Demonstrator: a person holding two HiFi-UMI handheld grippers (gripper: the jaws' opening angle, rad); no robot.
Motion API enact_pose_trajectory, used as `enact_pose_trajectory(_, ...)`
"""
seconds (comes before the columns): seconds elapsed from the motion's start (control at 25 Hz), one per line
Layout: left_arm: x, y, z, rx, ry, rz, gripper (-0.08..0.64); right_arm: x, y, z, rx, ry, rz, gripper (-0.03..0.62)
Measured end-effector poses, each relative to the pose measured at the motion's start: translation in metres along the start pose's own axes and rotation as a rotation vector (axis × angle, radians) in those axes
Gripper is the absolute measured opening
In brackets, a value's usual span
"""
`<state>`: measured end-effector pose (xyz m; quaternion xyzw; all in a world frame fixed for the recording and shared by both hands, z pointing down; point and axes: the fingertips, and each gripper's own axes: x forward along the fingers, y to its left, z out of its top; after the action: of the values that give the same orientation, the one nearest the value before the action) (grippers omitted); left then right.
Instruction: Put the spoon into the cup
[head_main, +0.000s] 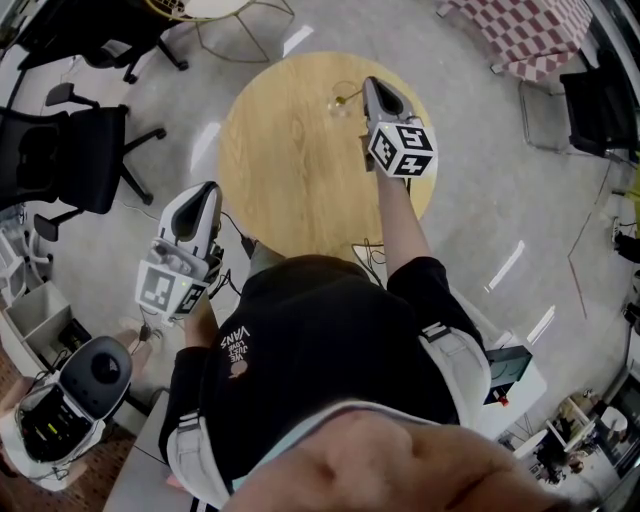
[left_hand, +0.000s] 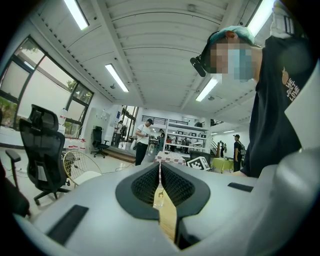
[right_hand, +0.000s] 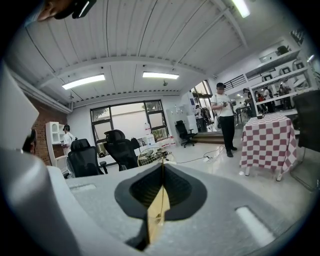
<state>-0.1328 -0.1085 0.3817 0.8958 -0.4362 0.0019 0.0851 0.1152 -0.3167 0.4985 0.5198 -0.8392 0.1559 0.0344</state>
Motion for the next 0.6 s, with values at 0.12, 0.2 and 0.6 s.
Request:
enact_pose_trajectory(0.12,0.001,-0.001,0.0,-0.001,0.0,0.0,0.005,0.004,-0.002,-0.005,-0.007,0.019,0.002,-0.002)
enact_pose_trajectory(0.2,0.001,-0.001,0.0,-0.002,-0.001,0.0,0.005,0.007,-0.002,-0.009,-0.014,0.033,0.001,-0.002)
enact_pose_trajectory(0.6,0.0,0.003,0.0,-0.011,0.009,0.013,0.005,0.02,-0.001,-0.024,-0.04,0.084,0.002,-0.002)
